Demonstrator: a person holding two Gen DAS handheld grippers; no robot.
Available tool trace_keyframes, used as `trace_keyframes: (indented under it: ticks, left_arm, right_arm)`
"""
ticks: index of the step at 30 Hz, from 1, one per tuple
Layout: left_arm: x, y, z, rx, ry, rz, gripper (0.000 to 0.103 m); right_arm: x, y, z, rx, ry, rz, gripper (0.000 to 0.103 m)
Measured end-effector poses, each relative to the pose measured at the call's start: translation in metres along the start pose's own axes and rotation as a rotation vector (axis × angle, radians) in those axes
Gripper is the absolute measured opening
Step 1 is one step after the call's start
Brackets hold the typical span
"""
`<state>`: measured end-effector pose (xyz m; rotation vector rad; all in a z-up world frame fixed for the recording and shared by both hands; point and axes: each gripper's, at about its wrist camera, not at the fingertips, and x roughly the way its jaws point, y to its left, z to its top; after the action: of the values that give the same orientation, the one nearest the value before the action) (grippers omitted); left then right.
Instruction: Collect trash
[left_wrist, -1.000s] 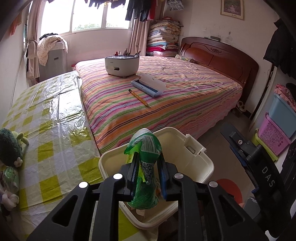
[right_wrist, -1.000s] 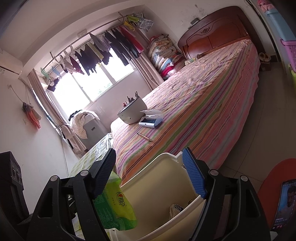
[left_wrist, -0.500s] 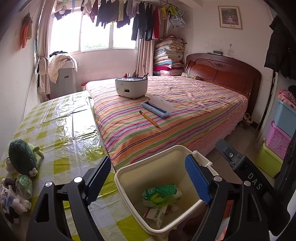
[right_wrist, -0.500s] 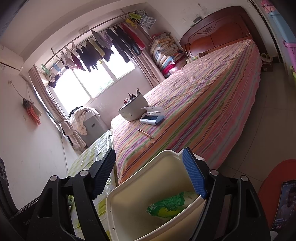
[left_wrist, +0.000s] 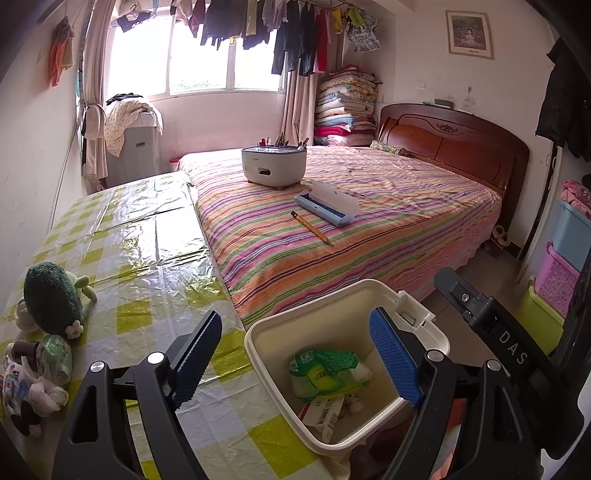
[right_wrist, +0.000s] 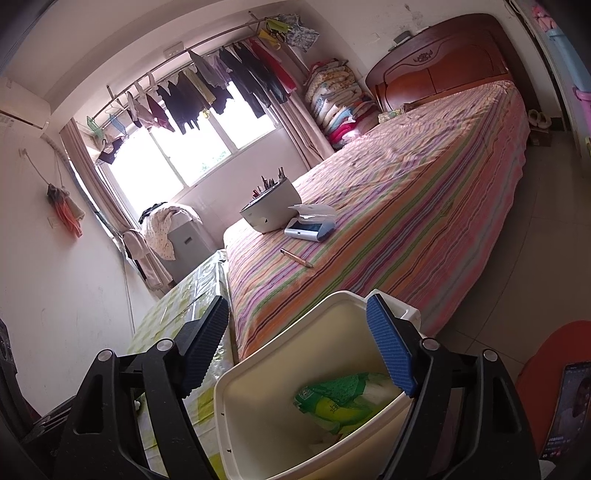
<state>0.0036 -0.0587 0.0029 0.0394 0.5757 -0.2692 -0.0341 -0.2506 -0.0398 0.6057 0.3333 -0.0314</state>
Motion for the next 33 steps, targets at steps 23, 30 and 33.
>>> trace_keyframes:
  ticks: [23, 30, 33]
  left_arm:
    - [-0.033, 0.069, -0.018, -0.047, -0.02, 0.11, 0.08]
    - [-0.047, 0.107, -0.027, -0.109, -0.05, 0.17, 0.08]
    - [-0.05, 0.124, -0.032, -0.142, -0.046, 0.197, 0.08]
  right_arm:
    - [0.023, 0.077, -0.04, -0.207, 0.115, 0.143, 0.096]
    - [0.023, 0.099, -0.052, -0.25, 0.12, 0.179, 0.096]
    - [0.029, 0.105, -0.059, -0.261, 0.161, 0.182, 0.096]
